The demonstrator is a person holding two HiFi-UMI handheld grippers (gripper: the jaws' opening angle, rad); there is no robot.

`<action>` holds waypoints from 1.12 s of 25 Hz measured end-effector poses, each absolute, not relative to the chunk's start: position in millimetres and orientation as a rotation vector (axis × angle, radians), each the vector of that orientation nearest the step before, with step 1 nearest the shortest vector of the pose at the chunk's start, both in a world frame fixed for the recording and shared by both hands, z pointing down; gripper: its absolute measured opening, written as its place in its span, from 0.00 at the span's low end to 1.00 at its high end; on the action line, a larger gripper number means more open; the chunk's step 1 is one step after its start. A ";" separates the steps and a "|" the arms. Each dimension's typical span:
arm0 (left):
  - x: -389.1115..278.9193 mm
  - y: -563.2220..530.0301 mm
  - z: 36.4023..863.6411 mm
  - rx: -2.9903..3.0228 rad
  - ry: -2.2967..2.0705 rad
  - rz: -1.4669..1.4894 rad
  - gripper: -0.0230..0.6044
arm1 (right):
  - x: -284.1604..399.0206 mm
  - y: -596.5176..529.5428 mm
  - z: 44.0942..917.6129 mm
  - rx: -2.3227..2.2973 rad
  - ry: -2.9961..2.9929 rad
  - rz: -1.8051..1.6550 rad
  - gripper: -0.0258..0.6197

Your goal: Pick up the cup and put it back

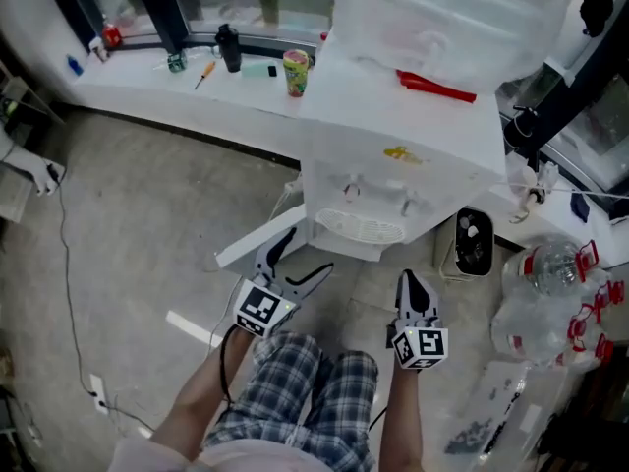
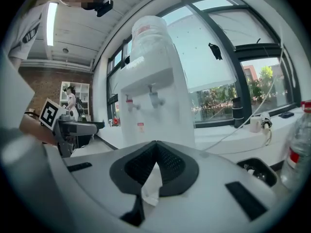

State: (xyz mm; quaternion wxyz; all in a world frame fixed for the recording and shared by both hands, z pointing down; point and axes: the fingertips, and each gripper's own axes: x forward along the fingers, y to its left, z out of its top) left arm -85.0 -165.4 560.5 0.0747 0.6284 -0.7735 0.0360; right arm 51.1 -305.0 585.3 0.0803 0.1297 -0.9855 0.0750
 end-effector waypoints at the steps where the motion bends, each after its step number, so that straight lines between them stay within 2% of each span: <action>1: -83.6 -169.0 578.1 1.900 -2.313 0.120 0.66 | 50.0 -307.4 602.3 0.391 -2.948 0.225 0.07; 14: -92.9 -210.3 796.0 1.954 -2.254 0.139 0.66 | 39.4 -342.5 803.7 0.350 -2.962 0.222 0.07; 28: -111.2 -270.4 916.7 1.925 -2.270 0.162 0.66 | 6.6 -364.6 888.8 0.188 -3.012 0.141 0.07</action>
